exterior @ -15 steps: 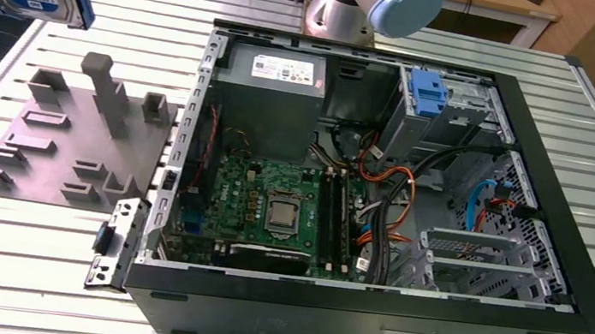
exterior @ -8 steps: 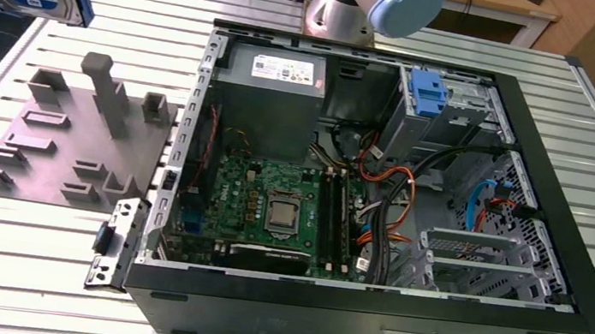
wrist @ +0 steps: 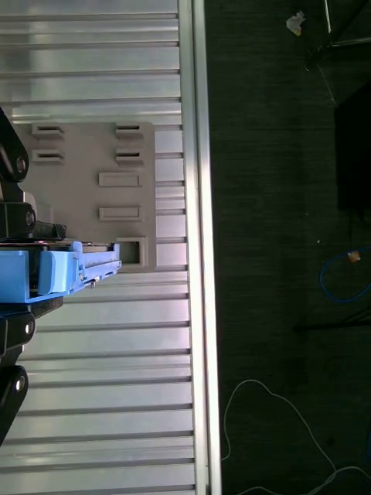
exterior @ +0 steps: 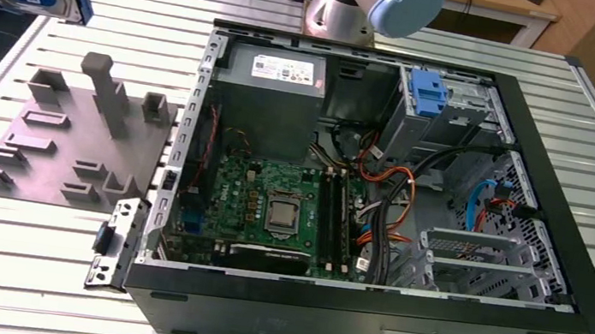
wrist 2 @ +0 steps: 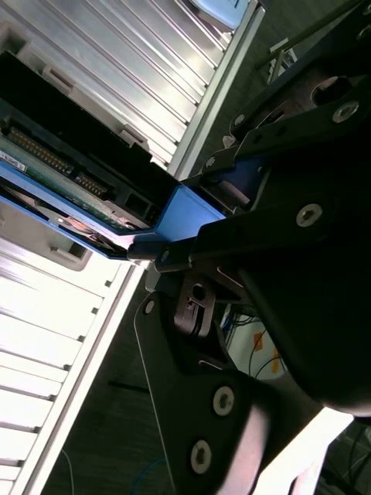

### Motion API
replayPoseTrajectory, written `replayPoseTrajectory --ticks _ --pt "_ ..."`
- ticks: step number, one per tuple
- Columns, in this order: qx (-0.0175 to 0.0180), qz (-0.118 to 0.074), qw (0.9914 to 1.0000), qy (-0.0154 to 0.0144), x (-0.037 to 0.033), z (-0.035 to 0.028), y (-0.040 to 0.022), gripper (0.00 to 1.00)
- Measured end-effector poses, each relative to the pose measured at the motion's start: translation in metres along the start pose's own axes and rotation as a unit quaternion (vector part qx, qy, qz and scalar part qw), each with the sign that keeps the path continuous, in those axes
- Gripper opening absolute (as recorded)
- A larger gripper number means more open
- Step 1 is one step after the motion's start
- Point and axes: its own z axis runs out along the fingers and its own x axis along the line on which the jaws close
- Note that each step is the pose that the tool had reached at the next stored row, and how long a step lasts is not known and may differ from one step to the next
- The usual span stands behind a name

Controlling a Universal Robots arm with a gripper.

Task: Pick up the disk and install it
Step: 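Pick up the disk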

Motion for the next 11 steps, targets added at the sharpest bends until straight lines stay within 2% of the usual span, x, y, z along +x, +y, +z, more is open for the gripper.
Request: replayPoseTrajectory --ticks 11 --pt "0.0 0.0 1.0 0.0 -0.0001 -0.0055 0.0 0.37"
